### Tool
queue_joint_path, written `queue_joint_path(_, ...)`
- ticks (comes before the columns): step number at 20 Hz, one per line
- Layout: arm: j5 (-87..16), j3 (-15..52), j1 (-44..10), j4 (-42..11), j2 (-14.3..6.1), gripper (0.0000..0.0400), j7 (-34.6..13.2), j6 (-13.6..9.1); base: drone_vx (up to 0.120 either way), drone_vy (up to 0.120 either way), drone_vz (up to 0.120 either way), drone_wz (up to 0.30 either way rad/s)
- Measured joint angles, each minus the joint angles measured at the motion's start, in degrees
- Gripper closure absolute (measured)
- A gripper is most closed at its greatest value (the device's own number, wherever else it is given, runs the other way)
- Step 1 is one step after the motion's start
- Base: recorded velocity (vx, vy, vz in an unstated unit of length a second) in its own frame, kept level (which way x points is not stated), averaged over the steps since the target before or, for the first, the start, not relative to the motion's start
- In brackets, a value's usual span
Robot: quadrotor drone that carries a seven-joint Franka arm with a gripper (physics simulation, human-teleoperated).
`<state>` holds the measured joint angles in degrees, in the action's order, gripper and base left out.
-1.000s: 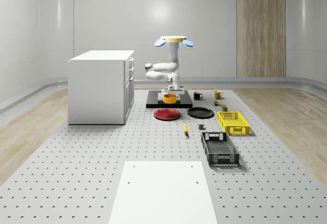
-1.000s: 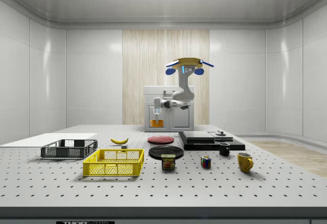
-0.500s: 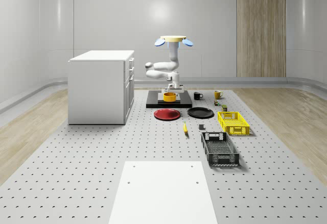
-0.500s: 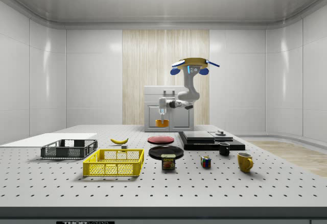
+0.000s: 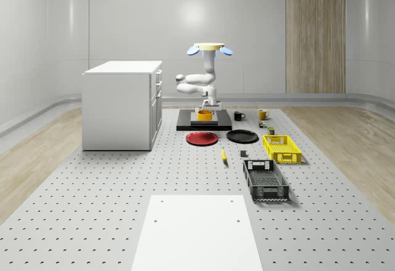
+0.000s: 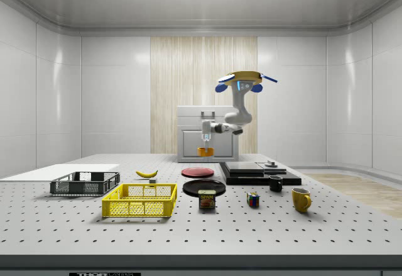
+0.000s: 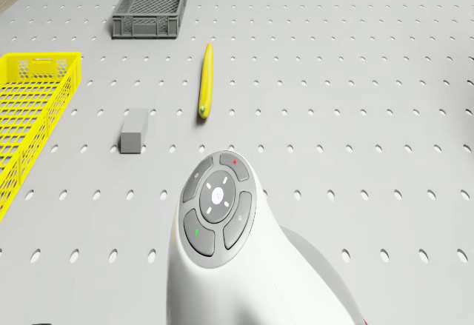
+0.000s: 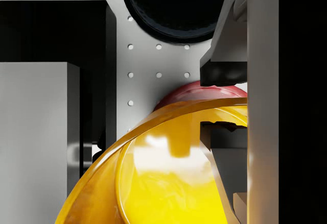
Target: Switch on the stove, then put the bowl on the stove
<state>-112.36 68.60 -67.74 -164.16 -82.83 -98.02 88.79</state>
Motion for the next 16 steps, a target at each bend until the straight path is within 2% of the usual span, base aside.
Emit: queue_joint_path(16, 0.16, 0.07, -0.14, 0.03, -0.34, 0.03, -0.11, 0.32, -0.12, 0.0, 0.0, 0.0)
